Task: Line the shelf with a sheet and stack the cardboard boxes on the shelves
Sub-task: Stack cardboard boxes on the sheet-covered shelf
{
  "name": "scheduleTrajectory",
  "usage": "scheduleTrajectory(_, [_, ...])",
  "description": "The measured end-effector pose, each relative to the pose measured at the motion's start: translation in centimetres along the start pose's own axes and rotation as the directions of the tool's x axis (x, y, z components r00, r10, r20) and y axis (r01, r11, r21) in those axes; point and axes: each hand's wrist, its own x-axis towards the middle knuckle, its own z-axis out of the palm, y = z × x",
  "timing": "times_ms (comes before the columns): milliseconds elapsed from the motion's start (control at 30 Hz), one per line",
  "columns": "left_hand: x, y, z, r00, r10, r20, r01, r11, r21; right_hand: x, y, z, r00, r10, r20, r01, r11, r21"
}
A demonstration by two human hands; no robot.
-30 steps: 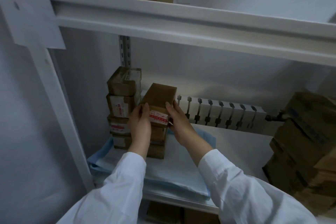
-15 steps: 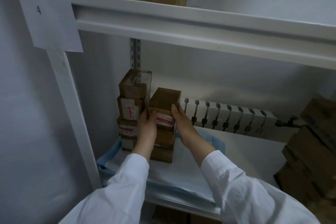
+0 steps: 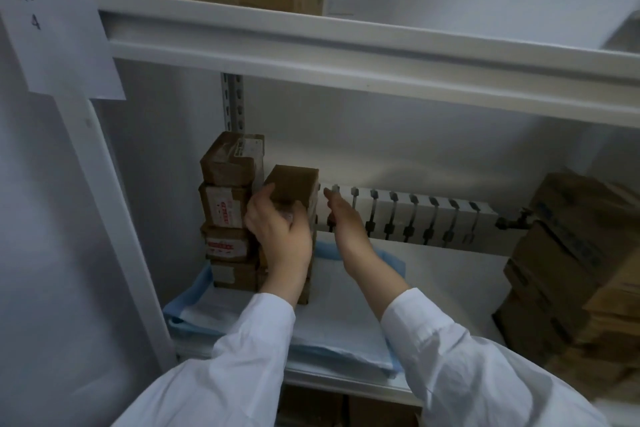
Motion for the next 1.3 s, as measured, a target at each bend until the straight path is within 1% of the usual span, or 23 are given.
scheduleTrajectory(33, [-0.2, 0.4, 0.1, 0.999, 0.041, 0.009, -0.041, 0.999, -0.016, -0.2, 0.0, -0.3, 1.000, -0.018, -0.012, 0.018, 1.000, 0.006])
scheduleTrajectory(100, [-0.9, 1.5, 0.9, 0.992, 0.099, 0.083, -0.094, 0.994, -0.060, -0.6, 0.2, -1.5, 0.996, -0.057, -0.072, 0.059, 0.998, 0.024])
scheduleTrajectory(200, [-2.1, 2.6, 2.7, 0.974, 0.090, 0.209, -0.064, 0.990, -0.126, -1.0, 0.7, -3.6, 0.980, -0.087, -0.176, 0.095, 0.995, 0.035])
scheduleTrajectory(300, [-3.7, 3.6, 4.6, 0.968, 0.062, 0.241, -0.035, 0.993, -0.113, -2.1, 0.7, -6.1, 0.962, -0.150, -0.228, 0.169, 0.983, 0.068])
scheduleTrajectory(367, [-4.9, 4.6, 5.9, 0.956, 0.027, 0.291, 0.016, 0.990, -0.144, -2.9, 0.6, -8.1, 0.938, -0.206, -0.280, 0.232, 0.970, 0.065])
scheduleTrajectory(467, [-6.6, 5.9, 8.0, 0.930, -0.020, 0.367, 0.109, 0.969, -0.223, -3.9, 0.4, -11.0, 0.900, -0.260, -0.349, 0.286, 0.958, 0.024])
scheduleTrajectory(533, [-7.9, 6.7, 9.8, 0.902, -0.081, 0.424, 0.207, 0.943, -0.260, -4.7, 0.2, -13.1, 0.872, -0.282, -0.400, 0.306, 0.952, -0.003])
scheduleTrajectory(567, [-8.4, 7.1, 10.5, 0.882, -0.127, 0.455, 0.276, 0.920, -0.277, -5.1, 0.1, -13.9, 0.859, -0.295, -0.418, 0.317, 0.948, -0.018])
scheduleTrajectory(633, [-9.5, 8.0, 12.0, 0.808, -0.251, 0.533, 0.448, 0.849, -0.281, -5.8, 0.0, -15.8, 0.831, -0.323, -0.452, 0.330, 0.942, -0.067])
scheduleTrajectory(700, [-10.6, 8.9, 13.3, 0.689, -0.370, 0.623, 0.630, 0.731, -0.263, -6.6, -0.1, -17.6, 0.806, -0.343, -0.482, 0.318, 0.938, -0.136])
scheduleTrajectory(767, [-11.6, 9.9, 14.3, 0.570, -0.444, 0.691, 0.753, 0.619, -0.223, -7.2, 0.0, -19.2, 0.777, -0.380, -0.502, 0.309, 0.925, -0.221])
scheduleTrajectory(833, [-12.6, 10.7, 15.3, 0.501, -0.478, 0.722, 0.806, 0.562, -0.187, -7.9, 0.0, -20.8, 0.740, -0.414, -0.531, 0.301, 0.909, -0.288])
scheduleTrajectory(900, [-13.6, 11.4, 16.4, 0.456, -0.495, 0.739, 0.827, 0.543, -0.146, -8.6, -0.2, -22.2, 0.703, -0.441, -0.558, 0.303, 0.895, -0.327])
scheduleTrajectory(967, [-14.7, 12.3, 17.4, 0.410, -0.509, 0.757, 0.840, 0.533, -0.096, -9.3, -0.3, -24.0, 0.639, -0.502, -0.582, 0.308, 0.861, -0.404])
scheduleTrajectory(1067, [-16.5, 13.9, 18.4, 0.355, -0.505, 0.787, 0.847, 0.530, -0.043, -10.2, -0.2, -26.6, 0.496, -0.625, -0.603, 0.250, 0.768, -0.590])
scheduleTrajectory(1133, [-17.6, 15.0, 18.9, 0.334, -0.479, 0.811, 0.832, 0.554, -0.015, -10.8, -0.1, -28.2, 0.399, -0.693, -0.601, 0.152, 0.696, -0.702])
scheduleTrajectory(1167, [-18.1, 15.4, 19.2, 0.327, -0.471, 0.819, 0.828, 0.561, -0.008, -11.1, -0.1, -28.9, 0.364, -0.716, -0.596, 0.096, 0.665, -0.740])
scheduleTrajectory(1200, [-18.4, 15.9, 19.3, 0.317, -0.466, 0.826, 0.830, 0.558, -0.004, -11.4, -0.1, -29.6, 0.354, -0.716, -0.602, 0.041, 0.655, -0.754])
scheduleTrajectory(1233, [-18.7, 16.2, 19.4, 0.302, -0.462, 0.834, 0.834, 0.551, 0.003, -11.5, -0.2, -30.2, 0.366, -0.689, -0.626, -0.017, 0.667, -0.744])
scheduleTrajectory(1300, [-19.4, 16.8, 19.7, 0.276, -0.453, 0.848, 0.837, 0.547, 0.020, -11.6, -0.1, -31.5, 0.407, -0.586, -0.700, -0.152, 0.713, -0.685])
